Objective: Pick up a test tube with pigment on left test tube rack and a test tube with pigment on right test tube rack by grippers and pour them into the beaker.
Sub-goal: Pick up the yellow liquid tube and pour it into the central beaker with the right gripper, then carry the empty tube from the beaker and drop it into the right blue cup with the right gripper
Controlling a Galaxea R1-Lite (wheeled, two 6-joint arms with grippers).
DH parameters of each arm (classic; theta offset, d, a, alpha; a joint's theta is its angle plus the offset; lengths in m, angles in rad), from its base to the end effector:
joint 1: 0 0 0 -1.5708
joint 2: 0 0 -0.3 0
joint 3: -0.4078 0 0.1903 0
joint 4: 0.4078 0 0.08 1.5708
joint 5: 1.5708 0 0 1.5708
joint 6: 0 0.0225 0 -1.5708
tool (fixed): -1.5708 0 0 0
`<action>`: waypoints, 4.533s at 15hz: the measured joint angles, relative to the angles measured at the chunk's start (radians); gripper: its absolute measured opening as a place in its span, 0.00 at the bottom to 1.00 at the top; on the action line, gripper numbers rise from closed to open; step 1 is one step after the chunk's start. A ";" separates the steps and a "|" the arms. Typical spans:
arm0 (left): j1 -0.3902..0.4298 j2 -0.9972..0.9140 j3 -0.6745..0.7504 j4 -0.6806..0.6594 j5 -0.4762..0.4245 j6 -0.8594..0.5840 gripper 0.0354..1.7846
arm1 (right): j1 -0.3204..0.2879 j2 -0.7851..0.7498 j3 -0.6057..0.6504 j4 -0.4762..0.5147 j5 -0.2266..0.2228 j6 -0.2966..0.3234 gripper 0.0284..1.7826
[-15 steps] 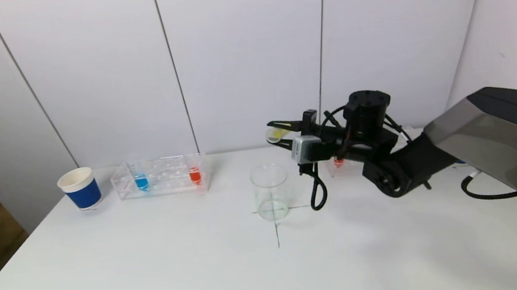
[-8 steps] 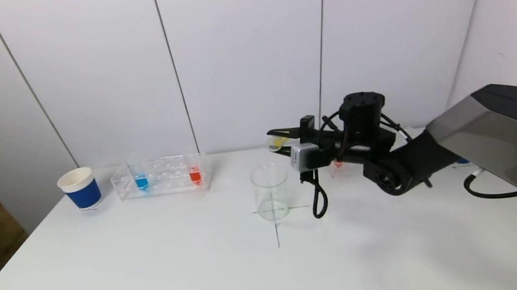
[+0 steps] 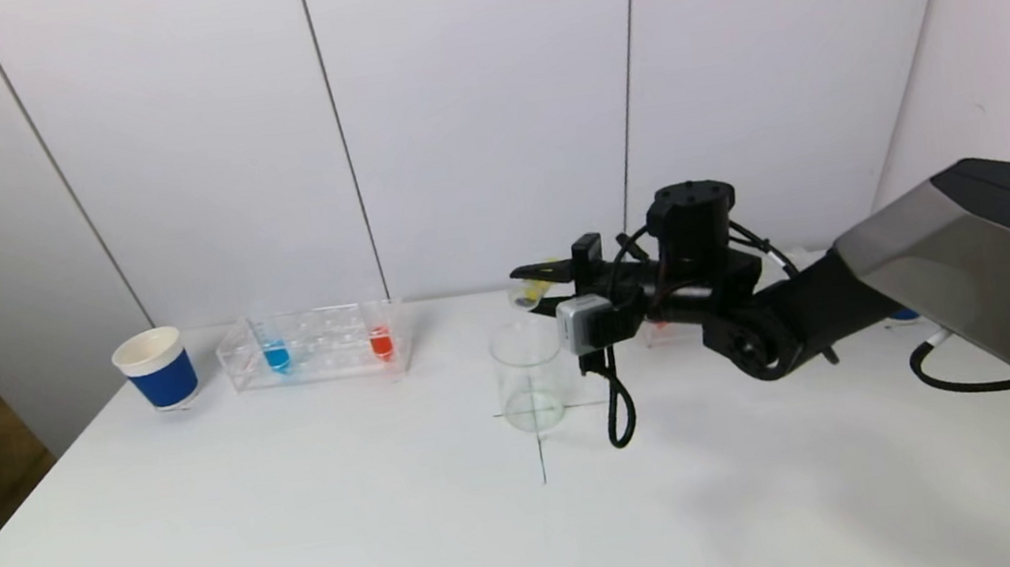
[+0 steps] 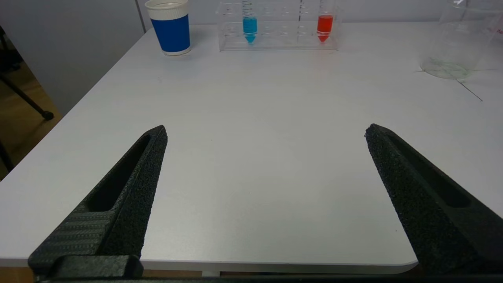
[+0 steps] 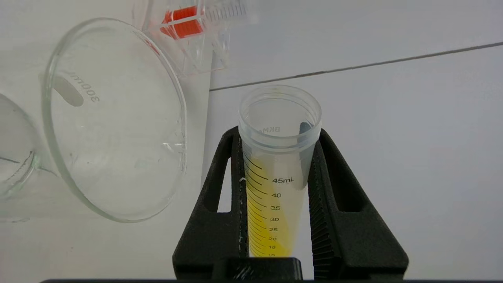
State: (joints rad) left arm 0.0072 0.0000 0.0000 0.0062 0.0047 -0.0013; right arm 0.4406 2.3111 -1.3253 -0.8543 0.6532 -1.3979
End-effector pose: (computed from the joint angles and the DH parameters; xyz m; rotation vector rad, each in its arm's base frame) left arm -0.0228 -0.0001 0.0748 -0.0013 0.0062 0.0119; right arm 0.4091 0.2080 0.1047 -1.2303 -0.6431 0.9952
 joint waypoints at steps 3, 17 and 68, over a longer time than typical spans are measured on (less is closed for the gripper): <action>0.000 0.000 0.000 0.000 0.001 0.000 0.99 | 0.001 -0.012 -0.003 0.040 -0.004 -0.040 0.27; 0.000 0.000 0.000 0.000 0.001 0.000 0.99 | -0.011 -0.032 -0.042 0.154 -0.019 -0.167 0.27; 0.000 0.000 0.000 0.000 0.001 -0.001 0.99 | 0.016 -0.076 -0.224 0.615 -0.186 -0.630 0.27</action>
State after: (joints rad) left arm 0.0072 0.0000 -0.0004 0.0062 0.0057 -0.0019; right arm 0.4564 2.2351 -1.5494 -0.2396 0.4674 -2.0283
